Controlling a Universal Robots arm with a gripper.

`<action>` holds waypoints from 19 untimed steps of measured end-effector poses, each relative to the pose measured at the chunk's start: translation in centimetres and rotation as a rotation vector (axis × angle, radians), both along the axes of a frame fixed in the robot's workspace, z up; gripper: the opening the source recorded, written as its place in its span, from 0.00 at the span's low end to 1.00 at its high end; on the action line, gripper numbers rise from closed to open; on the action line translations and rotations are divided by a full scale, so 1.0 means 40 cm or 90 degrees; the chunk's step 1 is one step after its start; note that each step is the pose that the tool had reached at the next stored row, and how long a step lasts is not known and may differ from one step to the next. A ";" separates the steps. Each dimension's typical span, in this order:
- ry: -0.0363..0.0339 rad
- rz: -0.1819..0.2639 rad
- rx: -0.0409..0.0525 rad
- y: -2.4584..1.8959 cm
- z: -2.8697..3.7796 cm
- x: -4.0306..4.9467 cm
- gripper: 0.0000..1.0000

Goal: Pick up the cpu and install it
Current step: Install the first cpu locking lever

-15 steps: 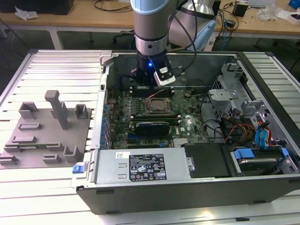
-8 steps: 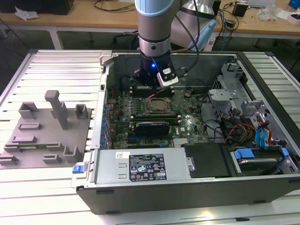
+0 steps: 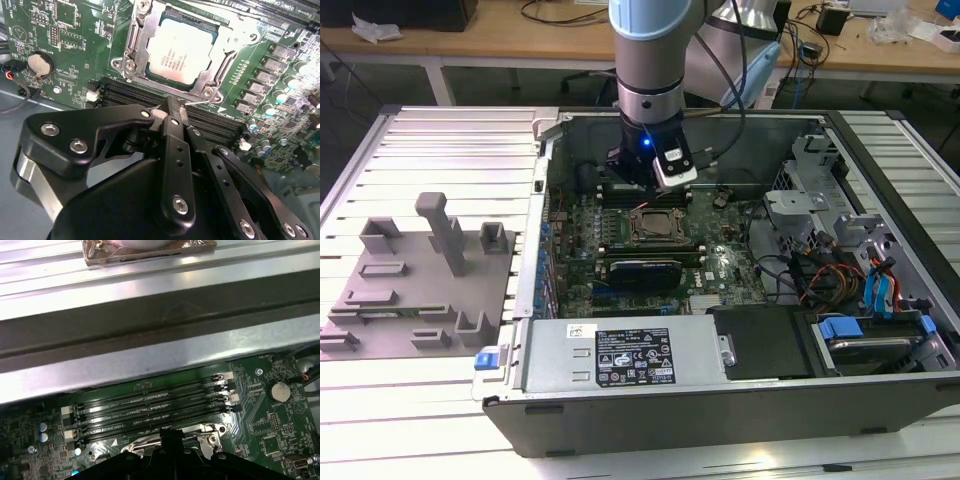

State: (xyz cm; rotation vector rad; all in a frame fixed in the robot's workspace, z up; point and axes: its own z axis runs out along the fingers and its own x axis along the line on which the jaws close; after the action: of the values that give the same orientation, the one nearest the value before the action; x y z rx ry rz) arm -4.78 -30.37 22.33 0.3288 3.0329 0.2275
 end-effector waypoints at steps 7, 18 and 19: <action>0.0001 -0.032 -0.0002 0.011 -0.010 0.012 0.11; 0.0000 -0.103 0.0000 0.013 -0.020 0.012 0.11; 0.0000 -0.107 -0.0001 0.017 -0.021 0.012 0.11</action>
State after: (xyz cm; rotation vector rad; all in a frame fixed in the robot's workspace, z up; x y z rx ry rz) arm -4.29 -29.69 21.49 0.5799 2.9835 0.2152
